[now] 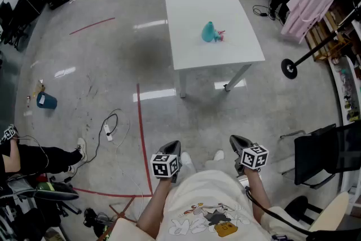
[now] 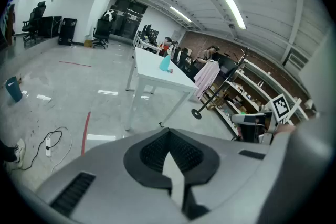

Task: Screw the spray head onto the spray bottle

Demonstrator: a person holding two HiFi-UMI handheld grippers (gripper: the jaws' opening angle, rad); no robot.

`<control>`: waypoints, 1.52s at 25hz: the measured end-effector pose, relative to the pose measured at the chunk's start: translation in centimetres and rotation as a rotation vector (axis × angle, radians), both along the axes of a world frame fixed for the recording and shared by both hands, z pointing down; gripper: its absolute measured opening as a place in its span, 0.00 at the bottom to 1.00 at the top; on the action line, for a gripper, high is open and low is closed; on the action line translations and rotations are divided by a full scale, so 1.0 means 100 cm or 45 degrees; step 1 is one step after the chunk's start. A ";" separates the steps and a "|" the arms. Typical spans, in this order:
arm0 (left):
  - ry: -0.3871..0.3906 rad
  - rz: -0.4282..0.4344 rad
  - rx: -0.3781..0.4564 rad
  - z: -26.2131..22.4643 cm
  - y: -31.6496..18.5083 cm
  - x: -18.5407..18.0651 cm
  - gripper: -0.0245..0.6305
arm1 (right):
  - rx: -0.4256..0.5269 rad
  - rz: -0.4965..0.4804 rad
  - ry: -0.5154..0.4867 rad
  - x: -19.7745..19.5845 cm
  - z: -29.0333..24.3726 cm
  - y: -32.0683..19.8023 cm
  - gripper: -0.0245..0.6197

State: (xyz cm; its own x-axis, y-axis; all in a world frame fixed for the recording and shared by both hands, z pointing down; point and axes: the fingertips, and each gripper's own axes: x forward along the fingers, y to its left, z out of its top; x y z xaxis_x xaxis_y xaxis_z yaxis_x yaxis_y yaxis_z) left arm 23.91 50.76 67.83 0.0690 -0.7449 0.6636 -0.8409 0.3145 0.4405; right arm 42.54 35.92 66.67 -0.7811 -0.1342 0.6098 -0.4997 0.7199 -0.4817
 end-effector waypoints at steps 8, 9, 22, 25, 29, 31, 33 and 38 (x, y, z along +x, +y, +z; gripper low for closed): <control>0.071 -0.061 0.035 -0.003 0.001 -0.035 0.05 | 0.030 -0.014 0.070 -0.020 -0.001 0.000 0.05; 0.080 -0.057 0.038 -0.001 -0.005 -0.036 0.05 | 0.039 -0.024 0.079 -0.023 0.000 -0.008 0.05; -0.094 -0.008 -0.022 -0.005 -0.215 -0.123 0.05 | 0.014 -0.028 -0.050 -0.115 0.031 -0.214 0.05; -0.139 0.045 0.027 -0.020 -0.294 -0.135 0.05 | 0.080 -0.054 -0.071 -0.137 0.018 -0.276 0.05; -0.219 0.142 0.091 -0.037 -0.377 -0.155 0.05 | 0.113 -0.092 -0.099 -0.176 -0.005 -0.339 0.05; -0.281 0.214 0.135 -0.043 -0.413 -0.163 0.32 | 0.115 -0.106 -0.087 -0.187 -0.006 -0.358 0.05; -0.336 0.292 0.167 -0.044 -0.448 -0.170 0.48 | 0.122 -0.119 -0.066 -0.195 -0.004 -0.377 0.05; -0.418 0.480 0.198 -0.026 -0.522 -0.203 0.51 | 0.129 -0.089 -0.010 -0.219 0.004 -0.411 0.05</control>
State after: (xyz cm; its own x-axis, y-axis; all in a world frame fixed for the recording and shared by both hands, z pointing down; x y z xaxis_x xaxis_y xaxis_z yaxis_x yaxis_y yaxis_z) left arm 3.63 -1.49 65.25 0.1587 -0.8000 0.5787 -0.9847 -0.0852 0.1522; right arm 20.59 -5.22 67.11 -0.7956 -0.1397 0.5895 -0.4431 0.7979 -0.4088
